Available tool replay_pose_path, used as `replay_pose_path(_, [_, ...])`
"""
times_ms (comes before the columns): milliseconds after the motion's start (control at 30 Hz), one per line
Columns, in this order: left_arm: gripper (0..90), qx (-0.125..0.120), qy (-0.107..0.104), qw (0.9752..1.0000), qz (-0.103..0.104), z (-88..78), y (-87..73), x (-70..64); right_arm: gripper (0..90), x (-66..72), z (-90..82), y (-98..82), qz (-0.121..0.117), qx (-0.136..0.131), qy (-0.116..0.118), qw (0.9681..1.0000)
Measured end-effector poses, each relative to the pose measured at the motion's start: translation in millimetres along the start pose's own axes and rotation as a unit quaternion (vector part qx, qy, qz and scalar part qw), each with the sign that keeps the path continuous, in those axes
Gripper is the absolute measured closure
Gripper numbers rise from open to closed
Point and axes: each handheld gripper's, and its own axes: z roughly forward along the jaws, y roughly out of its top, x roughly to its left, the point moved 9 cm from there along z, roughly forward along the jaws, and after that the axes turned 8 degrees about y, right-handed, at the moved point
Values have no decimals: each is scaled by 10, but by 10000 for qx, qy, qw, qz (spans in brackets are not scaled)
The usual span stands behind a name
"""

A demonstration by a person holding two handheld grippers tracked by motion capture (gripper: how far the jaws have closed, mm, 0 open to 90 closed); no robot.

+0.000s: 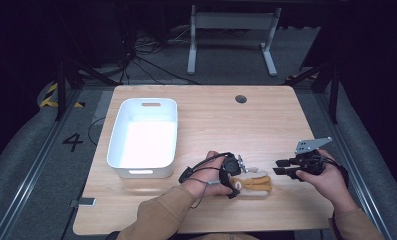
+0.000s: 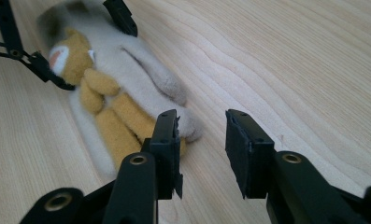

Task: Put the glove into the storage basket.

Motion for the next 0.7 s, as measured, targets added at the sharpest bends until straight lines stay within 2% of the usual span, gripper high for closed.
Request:
replay_pose_path(433, [152, 106, -70, 9999, 109, 15, -21, -35, 629, 15, 10, 6, 1, -24, 39, 10000])
replay_pose_path(700, [126, 159, 17, 9997, 160, 56, -5, -26, 628, 15, 27, 0, 12, -17, 74, 10000])
